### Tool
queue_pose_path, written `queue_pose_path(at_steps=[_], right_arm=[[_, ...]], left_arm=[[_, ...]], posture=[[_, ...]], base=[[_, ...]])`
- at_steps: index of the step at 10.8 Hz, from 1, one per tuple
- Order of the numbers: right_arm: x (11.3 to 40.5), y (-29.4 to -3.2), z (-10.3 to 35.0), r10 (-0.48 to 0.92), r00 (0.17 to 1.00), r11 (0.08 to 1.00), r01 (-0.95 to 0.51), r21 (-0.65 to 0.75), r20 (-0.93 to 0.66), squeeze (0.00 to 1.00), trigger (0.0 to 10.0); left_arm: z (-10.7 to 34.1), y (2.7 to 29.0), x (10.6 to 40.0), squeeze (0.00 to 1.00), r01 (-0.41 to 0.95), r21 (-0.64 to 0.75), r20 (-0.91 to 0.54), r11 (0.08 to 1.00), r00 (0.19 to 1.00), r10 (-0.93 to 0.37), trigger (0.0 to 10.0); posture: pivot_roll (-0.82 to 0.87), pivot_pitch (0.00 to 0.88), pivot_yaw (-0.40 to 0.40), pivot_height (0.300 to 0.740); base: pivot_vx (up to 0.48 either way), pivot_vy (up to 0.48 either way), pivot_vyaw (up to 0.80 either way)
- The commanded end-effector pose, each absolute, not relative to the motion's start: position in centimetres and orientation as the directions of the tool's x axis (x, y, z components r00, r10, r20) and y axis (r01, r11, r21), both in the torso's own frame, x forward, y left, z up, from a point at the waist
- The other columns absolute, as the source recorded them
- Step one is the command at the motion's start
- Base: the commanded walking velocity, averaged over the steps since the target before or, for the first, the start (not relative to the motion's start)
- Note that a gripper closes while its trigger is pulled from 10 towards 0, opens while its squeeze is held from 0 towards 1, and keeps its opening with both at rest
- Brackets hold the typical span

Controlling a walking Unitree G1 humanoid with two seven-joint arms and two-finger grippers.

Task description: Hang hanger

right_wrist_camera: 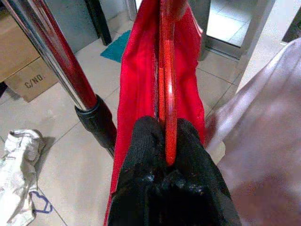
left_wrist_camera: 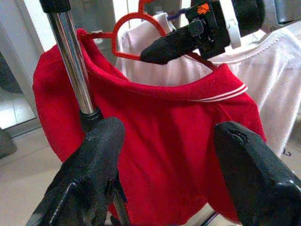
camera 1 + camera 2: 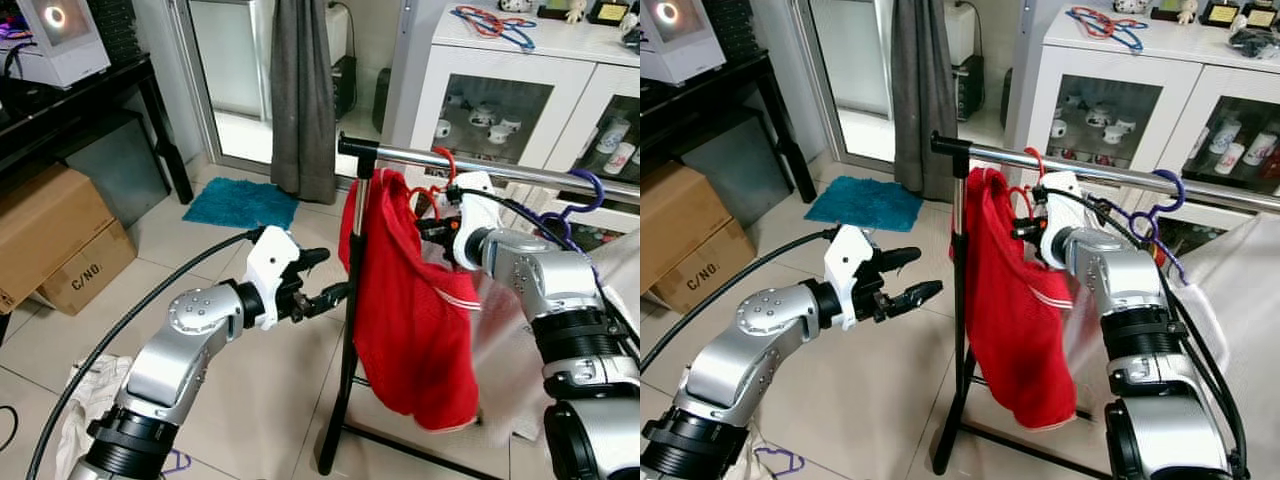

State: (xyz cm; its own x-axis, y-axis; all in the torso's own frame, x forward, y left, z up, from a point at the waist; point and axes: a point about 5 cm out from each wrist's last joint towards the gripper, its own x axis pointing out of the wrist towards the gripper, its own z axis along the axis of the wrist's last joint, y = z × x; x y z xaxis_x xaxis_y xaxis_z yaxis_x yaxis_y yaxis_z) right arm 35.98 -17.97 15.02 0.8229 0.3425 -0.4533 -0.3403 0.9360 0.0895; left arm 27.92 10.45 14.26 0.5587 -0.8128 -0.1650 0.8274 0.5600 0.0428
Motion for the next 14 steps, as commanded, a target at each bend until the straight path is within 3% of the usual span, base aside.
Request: queue_pose_path(at_steps=[1, 6, 9, 14], right_arm=[[36.2, -17.8, 16.2, 0.351, 0.845, 0.933, -0.351, 0.076, -0.405, 0.00, 0.0], [35.8, -17.2, 17.1, 0.419, 0.842, 0.903, -0.425, 0.063, -0.340, 0.00, 0.0], [34.0, -19.4, 18.9, 0.378, 0.889, 0.922, -0.388, 0.015, -0.259, 0.00, 0.0], [30.7, -20.0, 19.4, 0.389, 0.897, 0.914, -0.404, -0.029, -0.210, 0.00, 0.0]], left_arm=[[14.7, 10.3, 27.9, 0.00, 0.833, 0.061, -0.160, 0.550, 0.553, -0.818, 10.0], [14.7, 10.3, 27.9, 0.00, 0.827, 0.065, -0.152, 0.559, 0.562, -0.813, 10.0], [14.9, 10.7, 28.4, 0.00, 0.715, 0.051, -0.095, 0.697, 0.698, -0.710, 10.0], [14.5, 10.5, 28.1, 0.00, 0.671, 0.034, -0.085, 0.741, 0.740, -0.667, 10.0]], posture=[[0.05, 0.000, 0.040, 0.740], [0.04, 0.000, 0.037, 0.740], [0.03, 0.000, 0.029, 0.740], [0.01, 0.000, 0.024, 0.740]], base=[[0.000, 0.000, 0.00], [0.000, 0.000, 0.00], [0.000, 0.000, 0.00], [0.000, 0.000, 0.00]])
